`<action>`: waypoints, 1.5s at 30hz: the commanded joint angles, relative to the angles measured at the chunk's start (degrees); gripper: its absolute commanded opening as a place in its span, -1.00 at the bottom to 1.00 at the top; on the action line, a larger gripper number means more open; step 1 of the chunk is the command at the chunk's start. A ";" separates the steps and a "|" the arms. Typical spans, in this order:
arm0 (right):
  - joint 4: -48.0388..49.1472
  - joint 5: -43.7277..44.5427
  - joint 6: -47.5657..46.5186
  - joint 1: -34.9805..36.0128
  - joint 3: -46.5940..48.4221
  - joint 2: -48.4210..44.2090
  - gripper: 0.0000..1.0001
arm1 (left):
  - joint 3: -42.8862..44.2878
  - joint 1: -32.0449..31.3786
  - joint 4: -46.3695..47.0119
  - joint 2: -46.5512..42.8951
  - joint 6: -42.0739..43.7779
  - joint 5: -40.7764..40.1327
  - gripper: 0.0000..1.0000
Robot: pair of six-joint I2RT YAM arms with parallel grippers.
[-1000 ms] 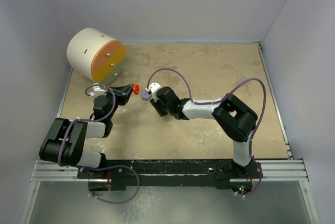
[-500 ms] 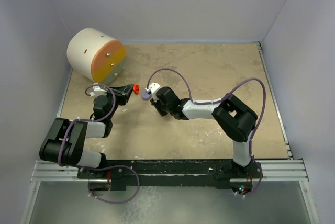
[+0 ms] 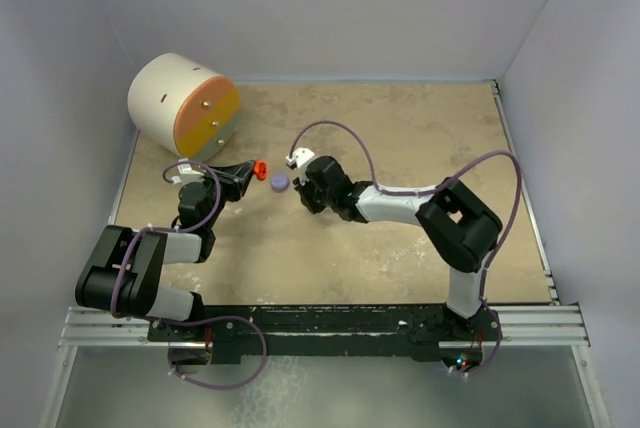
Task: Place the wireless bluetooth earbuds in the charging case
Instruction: Pick up the earbud from the center of the board, then place the earbud in the charging case.
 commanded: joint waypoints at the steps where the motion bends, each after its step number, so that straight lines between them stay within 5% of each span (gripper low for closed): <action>1: 5.55 -7.27 3.15 -4.48 1.33 -8.70 -0.88 | -0.01 0.71 4.12 -0.48 -0.74 0.93 -1.00; 22: 30.36 -44.33 28.99 -15.88 2.71 -10.25 -0.95 | 4.28 -0.02 10.11 0.28 -2.55 8.01 -1.00; 45: 44.22 -46.65 45.40 -16.66 2.57 -4.54 -1.00 | 7.82 -5.06 22.09 12.00 -9.19 6.48 -1.00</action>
